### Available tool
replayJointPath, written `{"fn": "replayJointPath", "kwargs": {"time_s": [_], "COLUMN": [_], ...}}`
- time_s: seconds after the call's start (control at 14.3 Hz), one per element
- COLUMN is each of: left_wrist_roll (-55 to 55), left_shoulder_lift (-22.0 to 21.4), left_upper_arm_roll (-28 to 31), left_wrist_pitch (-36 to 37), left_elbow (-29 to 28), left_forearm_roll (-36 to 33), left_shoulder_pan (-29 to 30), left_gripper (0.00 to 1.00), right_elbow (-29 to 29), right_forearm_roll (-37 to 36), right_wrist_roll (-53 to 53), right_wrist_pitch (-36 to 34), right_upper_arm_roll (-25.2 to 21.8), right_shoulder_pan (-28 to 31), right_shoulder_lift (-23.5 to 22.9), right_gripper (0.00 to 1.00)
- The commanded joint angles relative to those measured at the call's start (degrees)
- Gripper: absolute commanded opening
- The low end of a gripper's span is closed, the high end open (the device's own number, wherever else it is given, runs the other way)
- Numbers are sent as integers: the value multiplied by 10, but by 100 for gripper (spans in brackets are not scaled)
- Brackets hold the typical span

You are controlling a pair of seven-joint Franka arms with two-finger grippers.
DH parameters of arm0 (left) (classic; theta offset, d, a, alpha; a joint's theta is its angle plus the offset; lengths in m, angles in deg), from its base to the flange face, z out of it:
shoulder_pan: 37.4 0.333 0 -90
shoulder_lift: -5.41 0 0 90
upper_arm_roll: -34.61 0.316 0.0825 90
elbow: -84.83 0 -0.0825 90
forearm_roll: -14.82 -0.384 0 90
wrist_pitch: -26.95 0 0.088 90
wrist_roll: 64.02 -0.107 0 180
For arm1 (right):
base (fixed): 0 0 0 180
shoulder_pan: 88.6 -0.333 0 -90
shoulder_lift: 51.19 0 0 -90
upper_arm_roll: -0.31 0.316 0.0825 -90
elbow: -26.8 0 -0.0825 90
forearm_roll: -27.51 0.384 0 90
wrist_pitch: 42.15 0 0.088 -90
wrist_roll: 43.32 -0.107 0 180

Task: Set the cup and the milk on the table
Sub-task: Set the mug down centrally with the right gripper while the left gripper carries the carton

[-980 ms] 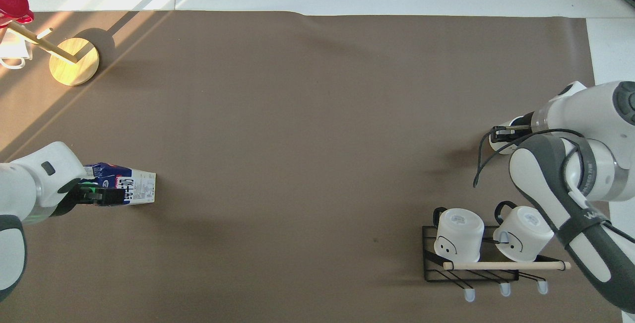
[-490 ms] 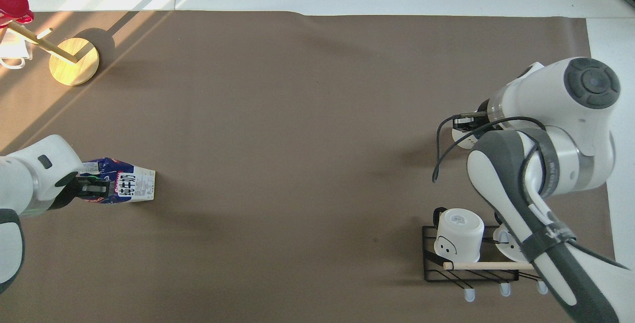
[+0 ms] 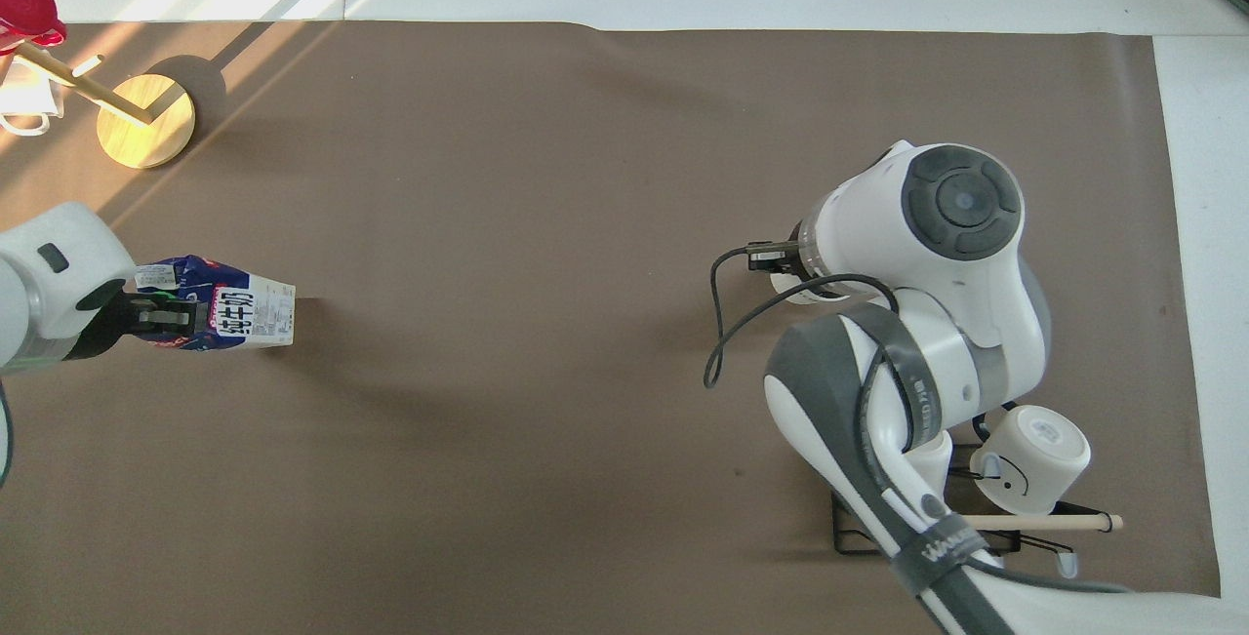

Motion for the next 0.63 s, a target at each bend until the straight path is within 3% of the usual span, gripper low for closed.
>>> {"fn": "replayJointPath", "kwargs": {"time_s": [0.0, 0.14, 0.42, 0.49, 0.56], "left_wrist_roll": [88, 124, 152, 154, 158], "left_shoulder_lift": [6, 4, 0, 0, 0], "left_upper_arm_roll": [3, 3, -2, -2, -2], "left_wrist_pitch": [53, 64, 69, 70, 75], "left_elbow": [39, 47, 48, 48, 48], "left_forearm_roll": [-1, -1, -1, -1, -1], "left_shoulder_pan": [-46, -70, -82, -83, -86], "left_gripper": [36, 30, 30, 30, 30], "right_elbow": [-49, -68, -68, -68, -66], "right_forearm_roll": [-1, -9, -22, -19, -18], "right_wrist_roll": [-50, -92, -124, -127, -128], "right_wrist_pitch": [-19, -20, -12, -10, -7], "right_upper_arm_roll": [-3, -4, -2, -2, -2], "right_shoulder_pan": [-38, -70, -89, -91, -91], "right_shoulder_lift": [-35, -62, -91, -90, -90], "right_gripper": [0, 0, 0, 5, 29]}}
